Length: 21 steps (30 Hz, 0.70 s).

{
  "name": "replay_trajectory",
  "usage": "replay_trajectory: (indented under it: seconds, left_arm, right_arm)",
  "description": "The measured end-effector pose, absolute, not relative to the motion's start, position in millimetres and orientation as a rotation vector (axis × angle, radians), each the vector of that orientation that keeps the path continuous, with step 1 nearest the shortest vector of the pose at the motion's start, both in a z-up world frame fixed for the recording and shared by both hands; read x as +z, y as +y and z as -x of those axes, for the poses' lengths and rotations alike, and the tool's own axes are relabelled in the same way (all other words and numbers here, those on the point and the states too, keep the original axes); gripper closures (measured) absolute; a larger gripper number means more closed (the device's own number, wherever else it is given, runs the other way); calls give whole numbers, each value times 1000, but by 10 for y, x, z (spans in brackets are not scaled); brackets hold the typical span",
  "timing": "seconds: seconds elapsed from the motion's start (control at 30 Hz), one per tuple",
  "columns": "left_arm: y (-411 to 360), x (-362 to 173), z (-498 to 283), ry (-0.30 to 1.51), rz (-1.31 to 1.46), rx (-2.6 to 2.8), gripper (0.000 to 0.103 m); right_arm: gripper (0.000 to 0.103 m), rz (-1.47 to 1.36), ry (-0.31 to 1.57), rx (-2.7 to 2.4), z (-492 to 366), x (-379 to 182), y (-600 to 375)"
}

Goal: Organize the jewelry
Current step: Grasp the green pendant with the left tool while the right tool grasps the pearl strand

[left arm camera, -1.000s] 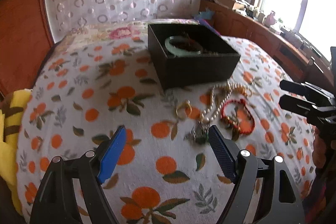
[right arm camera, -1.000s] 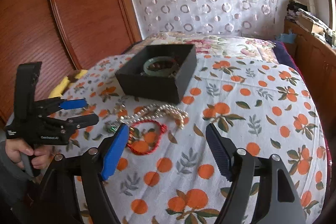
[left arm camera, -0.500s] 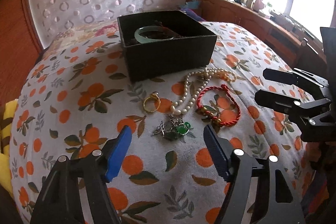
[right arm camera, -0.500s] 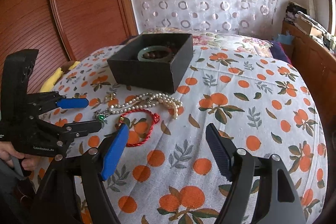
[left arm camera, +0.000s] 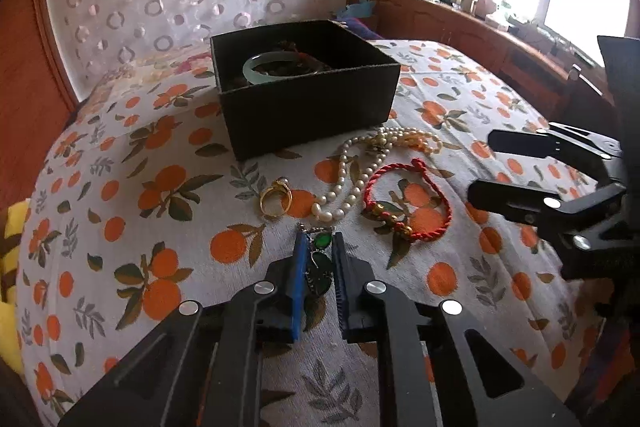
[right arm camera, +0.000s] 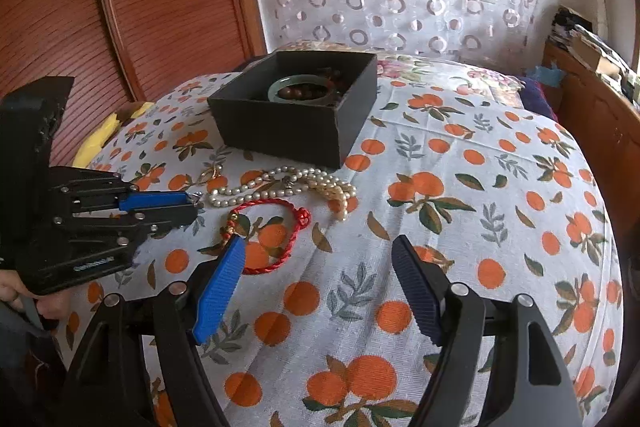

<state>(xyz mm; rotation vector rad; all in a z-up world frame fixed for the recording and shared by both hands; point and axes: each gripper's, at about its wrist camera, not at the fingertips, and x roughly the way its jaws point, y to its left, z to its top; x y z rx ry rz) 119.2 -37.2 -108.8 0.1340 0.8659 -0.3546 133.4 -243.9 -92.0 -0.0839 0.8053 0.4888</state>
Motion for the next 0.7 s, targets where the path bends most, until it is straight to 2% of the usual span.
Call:
replay_trajectory:
  seconds: [0.13,0.17,0.43,0.47,0.63,0.7]
  left_arm:
    - [-303,-1010,-1101,836,-94,-353,91]
    - [-282,-988,-1081,828,-83,-354,91]
    - [-140,-879,-988,797,-35,-350,91]
    - [-120,-860,-975,792,-28,-351,91]
    - [-52,-789,-937,774,-7,-352,91]
    - [-30,-770,-925,769,-7,-347,91]
  right_arm:
    - [49,93,832,485,-1506,-933,-2441]
    - [56,97,839,487,-1554,-939,-2439]
    - [71,138,905,483,-1911,-1046,-2394]
    - [80,140,913,494,-1938,-1065,-2385]
    - [86,195,903,491,-1937,-1068,-2329]
    - [93,203,898,493,-1923,-1069,-2325]
